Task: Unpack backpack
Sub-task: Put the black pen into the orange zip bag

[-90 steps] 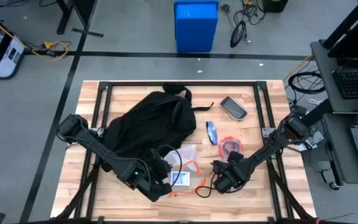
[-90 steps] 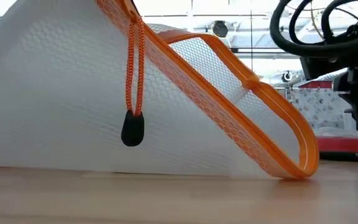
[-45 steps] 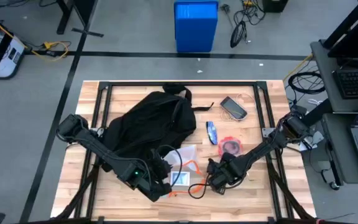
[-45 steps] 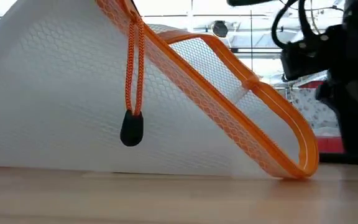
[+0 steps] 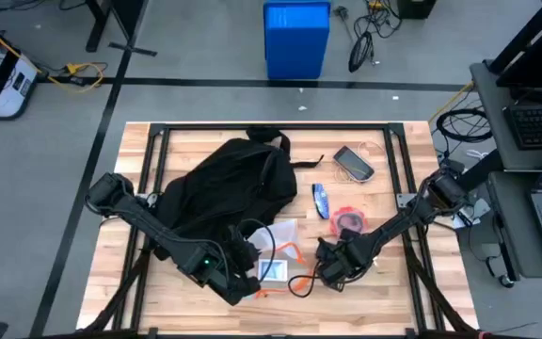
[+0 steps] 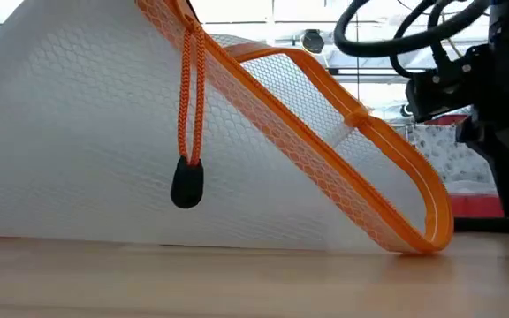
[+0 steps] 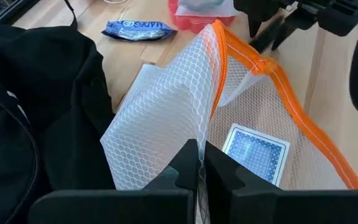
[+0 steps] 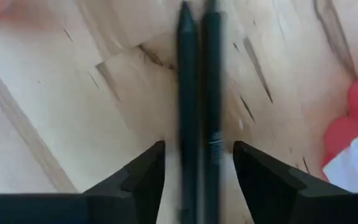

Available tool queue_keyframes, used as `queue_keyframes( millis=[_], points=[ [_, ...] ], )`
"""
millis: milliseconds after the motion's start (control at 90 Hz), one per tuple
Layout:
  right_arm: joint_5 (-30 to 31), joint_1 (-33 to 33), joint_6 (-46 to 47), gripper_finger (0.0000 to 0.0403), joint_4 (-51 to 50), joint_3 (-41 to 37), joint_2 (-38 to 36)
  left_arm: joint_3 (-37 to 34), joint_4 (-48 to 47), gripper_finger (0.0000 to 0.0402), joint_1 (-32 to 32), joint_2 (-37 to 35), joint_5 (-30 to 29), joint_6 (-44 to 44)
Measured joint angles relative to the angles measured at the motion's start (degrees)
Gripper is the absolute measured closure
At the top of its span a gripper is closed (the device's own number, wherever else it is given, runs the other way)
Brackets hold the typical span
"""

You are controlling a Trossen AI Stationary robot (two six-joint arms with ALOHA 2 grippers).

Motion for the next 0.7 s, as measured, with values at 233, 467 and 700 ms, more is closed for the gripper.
queue_keyframes(
  millis=[233,467,700],
  points=[
    [-1.4,0.0,-0.4,0.0245,2.2,-1.0,-0.1,0.0,0.0,0.0402,0.0,0.0,0.0,-0.5],
    [-1.7,0.0,-1.4,0.0246,2.5,-1.1,0.0,0.0,0.0,0.0402,0.0,0.0,0.0,-1.5],
    [-2.6,0.0,-3.3,0.0246,2.6,-1.2,0.0,0.0,0.0,0.0402,0.0,0.0,0.5,-1.5]
  ],
)
